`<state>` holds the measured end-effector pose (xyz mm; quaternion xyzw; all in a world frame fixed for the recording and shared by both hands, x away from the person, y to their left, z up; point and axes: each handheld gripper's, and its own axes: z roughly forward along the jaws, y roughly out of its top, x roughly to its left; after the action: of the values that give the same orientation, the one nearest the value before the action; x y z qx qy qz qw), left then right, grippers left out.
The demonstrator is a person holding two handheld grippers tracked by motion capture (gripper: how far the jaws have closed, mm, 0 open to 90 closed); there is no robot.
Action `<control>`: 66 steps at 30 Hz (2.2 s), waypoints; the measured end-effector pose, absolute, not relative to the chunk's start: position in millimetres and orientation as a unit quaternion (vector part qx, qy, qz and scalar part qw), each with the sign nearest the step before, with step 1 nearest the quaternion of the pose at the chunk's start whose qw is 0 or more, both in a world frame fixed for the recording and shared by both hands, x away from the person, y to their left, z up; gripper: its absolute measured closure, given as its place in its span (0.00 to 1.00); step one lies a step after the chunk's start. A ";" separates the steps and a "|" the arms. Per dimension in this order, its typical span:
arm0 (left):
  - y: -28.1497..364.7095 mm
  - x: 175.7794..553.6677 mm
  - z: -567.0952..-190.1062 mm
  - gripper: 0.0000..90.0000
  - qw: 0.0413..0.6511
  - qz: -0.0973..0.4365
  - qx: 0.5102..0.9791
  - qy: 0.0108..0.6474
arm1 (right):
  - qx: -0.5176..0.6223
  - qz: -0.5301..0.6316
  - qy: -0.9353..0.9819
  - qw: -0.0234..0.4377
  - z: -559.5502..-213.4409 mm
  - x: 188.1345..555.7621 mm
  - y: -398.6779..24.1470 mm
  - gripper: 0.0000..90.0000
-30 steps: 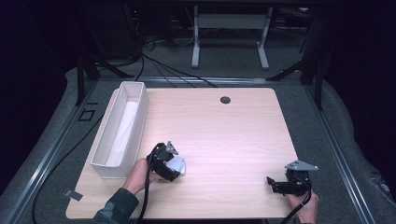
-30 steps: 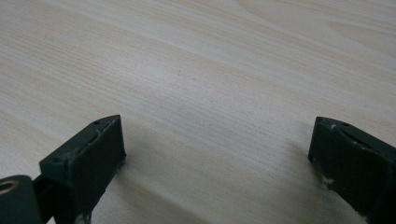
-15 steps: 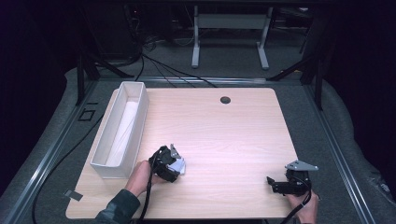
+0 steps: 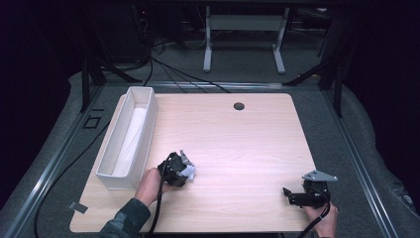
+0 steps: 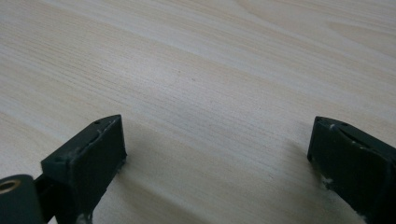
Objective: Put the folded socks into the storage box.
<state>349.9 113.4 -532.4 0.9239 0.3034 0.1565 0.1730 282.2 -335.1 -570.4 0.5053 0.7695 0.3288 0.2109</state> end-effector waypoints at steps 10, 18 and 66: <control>119.0 352.9 -530.2 0.69 0.191 0.142 0.916 0.323 | 0.506 0.329 0.769 0.211 -570.4 282.1 -335.1 0.04; 122.5 354.4 -526.8 0.70 0.201 0.130 0.916 0.323 | 0.506 0.329 0.768 0.211 -570.4 282.1 -335.1 0.04; 145.2 355.2 -435.4 0.69 0.278 0.136 0.896 0.317 | 0.507 0.329 0.769 0.210 -570.1 282.0 -335.4 0.05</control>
<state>355.2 145.2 -435.4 0.8964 0.3173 0.1358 0.2782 282.0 -335.4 -570.1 0.5066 0.7689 0.3291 0.2096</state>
